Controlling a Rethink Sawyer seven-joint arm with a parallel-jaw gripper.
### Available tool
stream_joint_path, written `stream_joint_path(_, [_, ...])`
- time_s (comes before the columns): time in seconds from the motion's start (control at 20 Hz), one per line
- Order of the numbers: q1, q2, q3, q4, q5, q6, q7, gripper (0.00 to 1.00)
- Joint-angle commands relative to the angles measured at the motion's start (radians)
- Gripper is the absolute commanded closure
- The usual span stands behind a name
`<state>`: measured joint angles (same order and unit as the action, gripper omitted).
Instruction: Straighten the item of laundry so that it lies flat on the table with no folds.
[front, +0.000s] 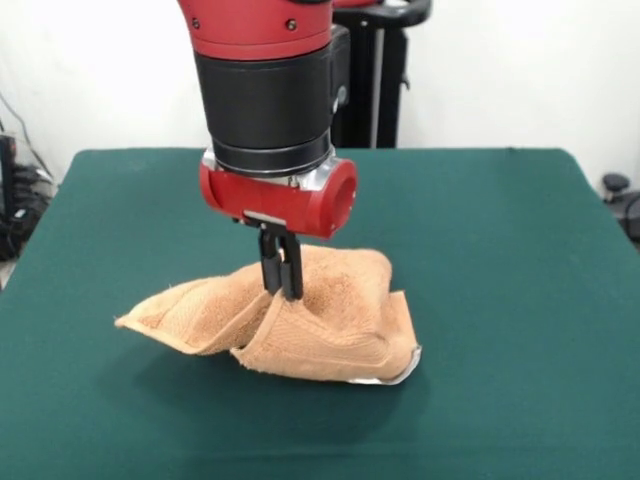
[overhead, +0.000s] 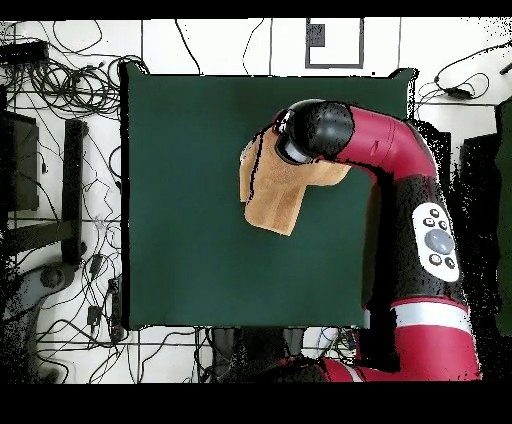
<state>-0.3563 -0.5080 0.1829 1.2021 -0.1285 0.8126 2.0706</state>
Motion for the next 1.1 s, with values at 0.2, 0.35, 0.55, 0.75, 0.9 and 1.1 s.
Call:
stream_joint_path(0.2, [0.015, 0.089, 0.099, 0.088, -0.053, -0.124, -0.085, 1.0])
stream_joint_path(0.35, [0.015, 0.088, 0.097, 0.083, -0.053, -0.115, -0.094, 1.0])
stream_joint_path(0.55, [0.01, 0.083, 0.097, 0.08, -0.056, -0.1, -0.114, 1.0])
stream_joint_path(0.75, [0.002, 0.077, 0.102, 0.086, -0.06, -0.099, -0.127, 1.0])
stream_joint_path(0.9, [-0.003, 0.07, 0.107, 0.09, -0.062, -0.094, -0.129, 1.0])
stream_joint_path(1.1, [-0.019, 0.042, 0.123, 0.109, -0.054, -0.063, -0.144, 1.0])
